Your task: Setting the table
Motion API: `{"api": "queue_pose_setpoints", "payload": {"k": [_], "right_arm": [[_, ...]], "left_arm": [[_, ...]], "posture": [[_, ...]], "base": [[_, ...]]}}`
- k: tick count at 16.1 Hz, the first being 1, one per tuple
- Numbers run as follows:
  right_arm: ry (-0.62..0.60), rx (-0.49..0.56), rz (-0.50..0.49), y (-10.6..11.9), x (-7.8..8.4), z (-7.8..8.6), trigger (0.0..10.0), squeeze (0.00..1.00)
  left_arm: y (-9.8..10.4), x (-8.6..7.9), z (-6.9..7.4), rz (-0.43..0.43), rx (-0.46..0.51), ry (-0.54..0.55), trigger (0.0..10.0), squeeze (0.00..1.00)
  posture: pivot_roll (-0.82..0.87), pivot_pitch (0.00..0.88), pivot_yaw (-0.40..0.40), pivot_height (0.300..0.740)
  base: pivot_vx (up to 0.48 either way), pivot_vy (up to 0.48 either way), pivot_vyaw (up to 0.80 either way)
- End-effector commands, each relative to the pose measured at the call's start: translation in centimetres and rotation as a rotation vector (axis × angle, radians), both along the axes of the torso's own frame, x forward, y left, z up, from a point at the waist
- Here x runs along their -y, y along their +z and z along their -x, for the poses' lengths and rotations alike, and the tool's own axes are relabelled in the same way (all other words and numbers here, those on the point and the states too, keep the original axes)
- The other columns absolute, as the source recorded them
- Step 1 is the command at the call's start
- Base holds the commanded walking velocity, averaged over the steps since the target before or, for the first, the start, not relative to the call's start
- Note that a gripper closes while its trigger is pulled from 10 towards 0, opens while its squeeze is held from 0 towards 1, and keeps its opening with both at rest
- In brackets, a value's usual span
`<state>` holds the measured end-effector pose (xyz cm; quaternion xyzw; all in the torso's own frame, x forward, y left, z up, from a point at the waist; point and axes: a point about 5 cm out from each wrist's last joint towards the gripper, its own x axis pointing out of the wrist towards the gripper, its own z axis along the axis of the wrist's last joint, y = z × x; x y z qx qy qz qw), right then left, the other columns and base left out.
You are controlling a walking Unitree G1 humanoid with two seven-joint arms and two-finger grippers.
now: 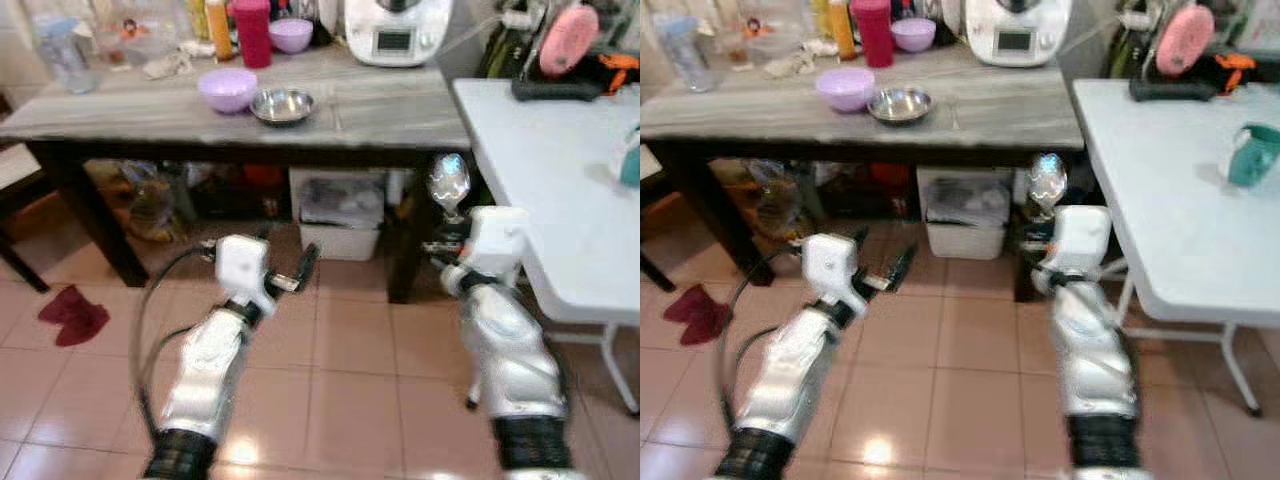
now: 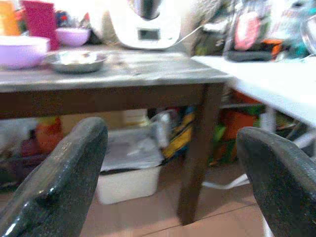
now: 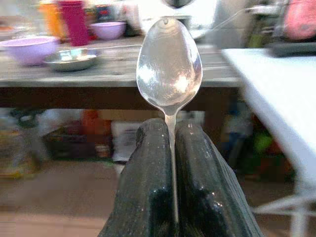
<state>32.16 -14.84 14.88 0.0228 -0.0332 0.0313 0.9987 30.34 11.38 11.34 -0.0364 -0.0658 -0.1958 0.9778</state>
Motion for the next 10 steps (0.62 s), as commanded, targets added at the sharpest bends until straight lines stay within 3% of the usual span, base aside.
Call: {"api": "queue_pose_setpoints", "payload": {"k": [1, 4, 10], "right_arm": [[-0.036, 0.032, 0.011, 0.70, 1.00, 0.03, 10.0, 0.00], [-0.042, 0.036, 0.012, 0.74, 1.18, 0.10, 10.0, 0.00], [-0.054, 0.027, 0.008, 0.62, 1.39, 0.11, 10.0, 0.00]], "left_arm": [[0.36, 0.75, -0.04, 0.004, 0.009, -0.027, 10.0, 0.00], [0.34, 1.03, -0.03, 0.005, 0.008, -0.038, 10.0, 0.00], [0.30, 1.55, -0.13, 0.006, 0.005, -0.058, 10.0, 0.00]], "posture": [[-0.19, 0.080, 0.024, 0.740], [-0.20, 0.080, 0.027, 0.740], [-0.21, 0.077, 0.027, 0.740]], "base": [[0.409, 0.000, 0.00], [0.410, 0.000, 0.55], [0.411, 0.000, 0.00]]}}
